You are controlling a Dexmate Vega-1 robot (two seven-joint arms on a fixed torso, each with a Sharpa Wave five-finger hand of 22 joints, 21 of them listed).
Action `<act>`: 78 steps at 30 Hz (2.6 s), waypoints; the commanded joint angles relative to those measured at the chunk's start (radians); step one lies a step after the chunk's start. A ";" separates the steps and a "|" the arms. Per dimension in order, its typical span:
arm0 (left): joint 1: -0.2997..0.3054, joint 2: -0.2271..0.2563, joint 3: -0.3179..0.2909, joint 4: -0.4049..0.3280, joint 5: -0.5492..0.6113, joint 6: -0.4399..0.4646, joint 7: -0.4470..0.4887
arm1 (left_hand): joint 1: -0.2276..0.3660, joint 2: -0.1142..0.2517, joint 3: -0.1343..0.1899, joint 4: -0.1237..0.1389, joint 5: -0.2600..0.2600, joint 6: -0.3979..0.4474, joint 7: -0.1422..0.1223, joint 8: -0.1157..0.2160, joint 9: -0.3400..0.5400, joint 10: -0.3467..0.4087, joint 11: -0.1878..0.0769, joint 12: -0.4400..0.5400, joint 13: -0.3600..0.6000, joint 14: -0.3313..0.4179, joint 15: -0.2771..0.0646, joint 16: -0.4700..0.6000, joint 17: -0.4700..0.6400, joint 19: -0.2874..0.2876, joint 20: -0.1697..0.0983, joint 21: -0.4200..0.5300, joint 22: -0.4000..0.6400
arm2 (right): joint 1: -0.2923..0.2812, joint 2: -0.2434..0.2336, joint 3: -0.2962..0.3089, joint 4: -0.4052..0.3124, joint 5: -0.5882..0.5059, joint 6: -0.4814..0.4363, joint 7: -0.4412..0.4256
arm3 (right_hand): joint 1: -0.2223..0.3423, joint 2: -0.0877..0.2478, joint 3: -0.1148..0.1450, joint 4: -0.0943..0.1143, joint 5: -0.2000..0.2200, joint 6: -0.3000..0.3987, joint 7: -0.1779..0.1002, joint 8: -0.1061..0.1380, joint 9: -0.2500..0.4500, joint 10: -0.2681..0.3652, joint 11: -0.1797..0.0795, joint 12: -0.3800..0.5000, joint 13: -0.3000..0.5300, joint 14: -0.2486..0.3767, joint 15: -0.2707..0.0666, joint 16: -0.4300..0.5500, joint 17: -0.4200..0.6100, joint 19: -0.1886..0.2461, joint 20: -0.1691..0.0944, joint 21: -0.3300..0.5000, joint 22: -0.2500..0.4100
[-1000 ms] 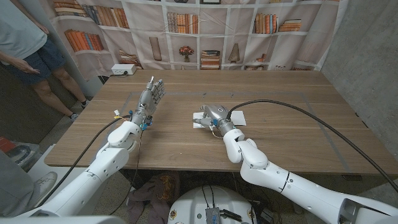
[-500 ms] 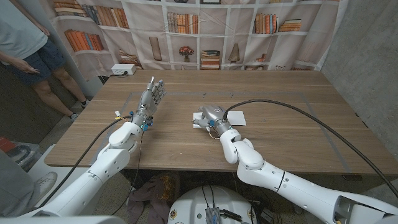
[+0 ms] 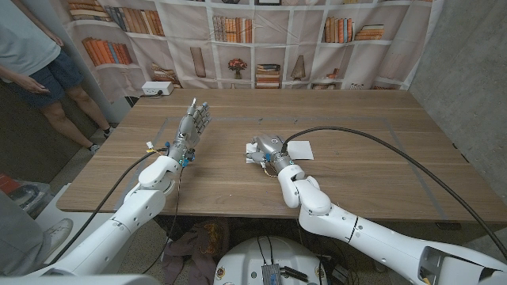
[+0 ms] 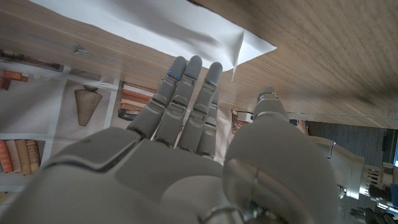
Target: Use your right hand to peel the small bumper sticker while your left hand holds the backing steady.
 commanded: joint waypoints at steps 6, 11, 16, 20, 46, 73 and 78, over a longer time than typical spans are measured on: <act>-0.020 -0.001 0.004 0.015 -0.004 0.007 -0.018 | -0.003 -0.002 -0.007 0.000 0.010 0.005 -0.001 0.002 0.001 0.005 -0.006 -0.002 0.002 0.003 -0.054 0.003 0.003 -0.001 0.001 0.003 0.003 | 0.014 0.013 -0.016 0.028 -0.002 -0.027 0.001 | 0.008 0.003 -0.001 0.003 -0.003 0.023 -0.014 0.005 0.001 0.020 -0.006 -0.005 -0.005 0.014 -0.119 0.003 0.006 0.000 -0.036 0.014 0.009; -0.017 -0.001 0.004 0.014 -0.003 0.008 -0.013 | -0.004 -0.002 -0.008 0.001 0.010 0.005 0.000 0.002 0.001 0.006 -0.007 -0.001 0.002 0.003 -0.053 0.003 0.003 -0.001 0.001 0.003 0.003 | 0.019 0.010 -0.022 0.030 -0.001 -0.022 0.006 | 0.012 0.004 0.000 0.003 -0.004 0.031 -0.018 0.005 0.001 0.028 -0.013 -0.005 -0.008 0.018 -0.120 0.004 0.008 -0.003 -0.035 0.018 0.011; -0.012 0.002 0.001 0.011 -0.006 0.013 -0.009 | -0.004 -0.002 -0.009 0.001 0.010 0.005 -0.001 0.002 0.001 0.007 -0.007 -0.001 0.002 0.004 -0.053 0.003 0.003 -0.001 0.002 0.003 0.003 | 0.024 0.006 -0.032 0.034 -0.010 -0.023 0.013 | 0.019 0.007 0.002 0.004 -0.007 0.058 -0.058 0.010 0.002 0.020 -0.022 -0.011 -0.007 0.005 -0.119 -0.002 0.014 -0.019 -0.039 0.025 0.021; -0.007 0.005 -0.001 0.006 -0.006 0.015 -0.004 | -0.004 -0.001 -0.010 0.001 0.011 0.005 -0.001 0.001 0.001 0.005 -0.007 -0.002 0.002 0.003 -0.054 0.003 0.003 -0.001 0.000 0.003 0.003 | 0.026 0.007 -0.035 0.037 -0.014 -0.029 0.016 | 0.030 0.011 0.006 0.001 -0.007 0.061 -0.076 0.008 0.003 0.009 -0.034 -0.015 -0.003 0.002 -0.123 0.000 0.021 -0.026 -0.042 0.030 0.025; -0.027 -0.008 0.006 0.028 -0.007 0.010 -0.019 | -0.006 0.000 -0.015 0.002 0.013 0.005 -0.001 0.001 0.001 0.005 -0.006 -0.002 0.002 0.003 -0.054 0.002 0.002 -0.002 0.002 0.003 0.003 | 0.035 -0.001 -0.043 0.051 -0.005 -0.008 0.020 | 0.187 0.033 0.040 -0.023 -0.012 0.057 -0.108 -0.005 0.022 0.061 -0.069 0.021 0.042 0.015 -0.132 0.058 0.113 -0.060 -0.076 0.108 0.095; -0.053 -0.012 0.021 0.035 0.002 0.029 -0.018 | -0.007 0.002 -0.020 0.002 0.015 0.004 0.001 0.001 0.001 0.005 -0.006 -0.003 0.002 0.004 -0.053 0.002 0.002 -0.002 0.001 0.003 0.003 | -0.009 -0.015 0.028 0.018 0.075 0.056 -0.060 | 0.432 0.070 0.090 -0.017 -0.003 0.092 -0.171 0.007 0.042 0.110 -0.104 0.089 0.141 0.057 -0.137 0.093 0.210 -0.113 -0.144 0.256 0.192; -0.057 -0.012 0.023 0.036 0.005 0.030 -0.019 | -0.007 0.002 -0.021 0.002 0.015 0.005 0.002 0.001 0.001 0.006 -0.005 -0.003 0.002 0.004 -0.053 0.002 0.002 -0.002 0.002 0.003 0.003 | -0.026 -0.013 0.054 0.002 0.101 0.049 -0.091 | 0.443 0.066 0.085 -0.012 -0.007 0.098 -0.173 0.008 0.042 0.116 -0.103 0.093 0.150 0.063 -0.137 0.095 0.221 -0.120 -0.146 0.283 0.208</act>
